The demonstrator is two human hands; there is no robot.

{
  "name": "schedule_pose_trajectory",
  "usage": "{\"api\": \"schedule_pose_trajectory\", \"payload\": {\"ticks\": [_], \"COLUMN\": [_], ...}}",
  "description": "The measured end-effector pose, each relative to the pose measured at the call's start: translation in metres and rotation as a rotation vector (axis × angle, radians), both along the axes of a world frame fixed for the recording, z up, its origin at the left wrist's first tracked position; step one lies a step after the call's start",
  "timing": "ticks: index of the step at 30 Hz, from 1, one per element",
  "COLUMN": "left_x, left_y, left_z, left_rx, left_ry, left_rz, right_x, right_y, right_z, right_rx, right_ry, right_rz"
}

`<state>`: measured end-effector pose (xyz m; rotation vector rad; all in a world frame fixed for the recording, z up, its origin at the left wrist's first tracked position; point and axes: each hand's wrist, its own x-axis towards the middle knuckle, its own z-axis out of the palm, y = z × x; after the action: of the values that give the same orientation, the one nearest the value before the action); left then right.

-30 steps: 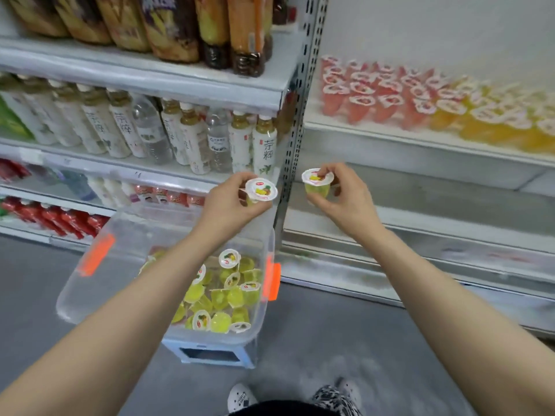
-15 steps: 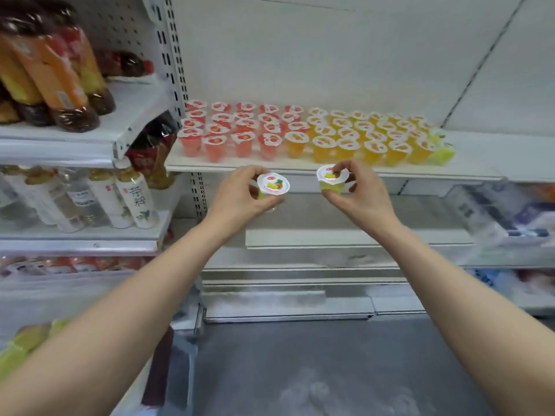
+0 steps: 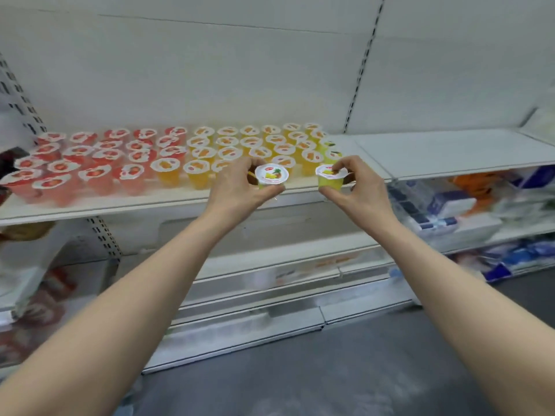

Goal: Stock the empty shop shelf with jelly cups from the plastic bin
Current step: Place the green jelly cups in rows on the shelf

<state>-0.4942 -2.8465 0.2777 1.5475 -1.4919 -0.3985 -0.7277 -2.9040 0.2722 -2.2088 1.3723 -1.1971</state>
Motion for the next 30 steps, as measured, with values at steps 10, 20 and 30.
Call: {"api": "schedule_pose_trajectory", "payload": {"ticks": [10,20,30], "left_x": [-0.049,-0.055,-0.067], "left_y": [-0.109,-0.205,-0.258], "left_z": [0.011,0.022,0.027], "left_rx": [-0.001,0.019,0.027], "left_ry": [0.024,0.034,0.073], "left_rz": [-0.047,-0.069,0.025], "right_x": [-0.054,-0.06,-0.058], "right_y": [-0.093,-0.186,-0.273], "right_z": [0.0,0.009,-0.013], "right_rx": [0.019,0.019,0.165], "right_ry": [-0.042,-0.081,0.089], "right_rz": [-0.112,-0.145,-0.065]}}
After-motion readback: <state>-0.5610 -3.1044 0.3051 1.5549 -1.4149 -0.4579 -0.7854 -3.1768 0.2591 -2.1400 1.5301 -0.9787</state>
